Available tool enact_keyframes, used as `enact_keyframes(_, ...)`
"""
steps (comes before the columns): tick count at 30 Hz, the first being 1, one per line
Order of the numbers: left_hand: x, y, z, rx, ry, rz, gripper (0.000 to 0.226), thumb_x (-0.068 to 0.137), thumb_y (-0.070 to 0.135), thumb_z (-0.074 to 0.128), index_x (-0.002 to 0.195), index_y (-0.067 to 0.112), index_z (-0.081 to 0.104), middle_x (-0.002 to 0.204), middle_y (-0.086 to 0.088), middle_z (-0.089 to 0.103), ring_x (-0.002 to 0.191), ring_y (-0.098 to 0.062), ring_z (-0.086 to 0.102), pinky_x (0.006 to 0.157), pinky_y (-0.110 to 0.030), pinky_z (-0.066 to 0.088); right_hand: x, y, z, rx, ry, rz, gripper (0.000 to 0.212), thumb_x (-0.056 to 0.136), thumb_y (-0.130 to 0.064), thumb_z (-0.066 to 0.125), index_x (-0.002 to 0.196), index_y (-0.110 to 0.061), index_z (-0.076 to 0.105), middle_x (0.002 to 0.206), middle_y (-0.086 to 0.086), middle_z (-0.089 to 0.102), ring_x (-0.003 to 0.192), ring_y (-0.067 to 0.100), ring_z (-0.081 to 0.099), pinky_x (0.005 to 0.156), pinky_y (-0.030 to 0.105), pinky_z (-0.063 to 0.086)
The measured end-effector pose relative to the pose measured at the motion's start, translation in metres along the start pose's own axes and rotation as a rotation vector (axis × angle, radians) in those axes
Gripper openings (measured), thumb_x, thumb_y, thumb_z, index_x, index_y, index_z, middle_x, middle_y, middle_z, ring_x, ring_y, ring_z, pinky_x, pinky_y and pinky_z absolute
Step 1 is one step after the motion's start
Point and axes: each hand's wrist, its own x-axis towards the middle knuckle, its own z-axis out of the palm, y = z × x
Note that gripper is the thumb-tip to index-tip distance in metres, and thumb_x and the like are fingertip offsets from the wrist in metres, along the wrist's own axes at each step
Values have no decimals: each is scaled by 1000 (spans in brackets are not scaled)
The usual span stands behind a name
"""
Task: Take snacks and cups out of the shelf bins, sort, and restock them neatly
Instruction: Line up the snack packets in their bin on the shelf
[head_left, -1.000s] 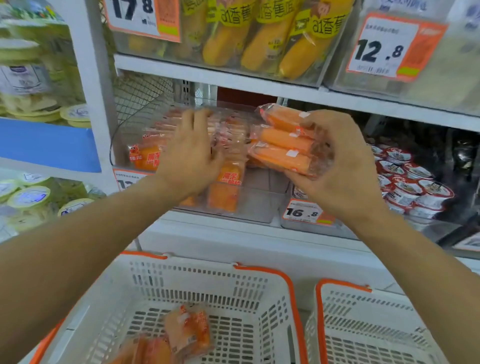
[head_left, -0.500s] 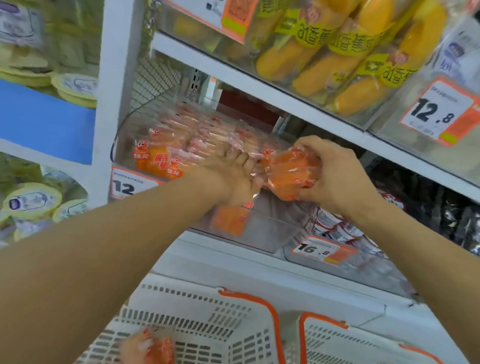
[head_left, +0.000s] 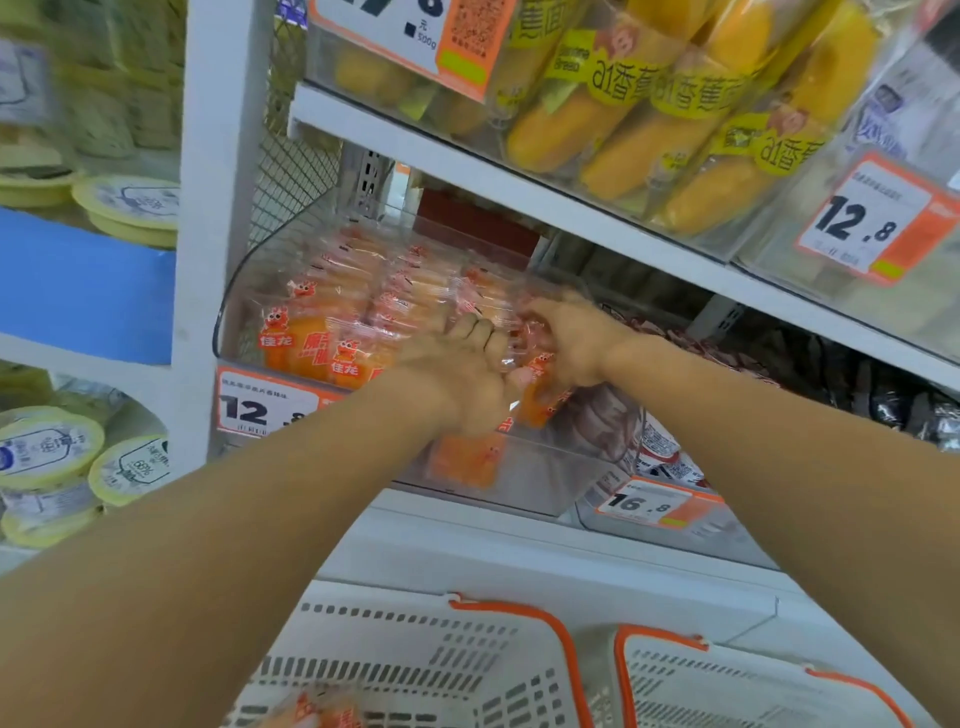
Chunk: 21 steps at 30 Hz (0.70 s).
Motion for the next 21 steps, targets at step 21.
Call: enact_keyframes(21,3,1,6,0,22,17,69,102,53,3,156,11,13,164,-10,14,152,-25,6,123,-50,-1,-6,16,19,-132,209,-152,46,94,-9,59,135,-15,39,132,15,45,123,37,49,105,47,37)
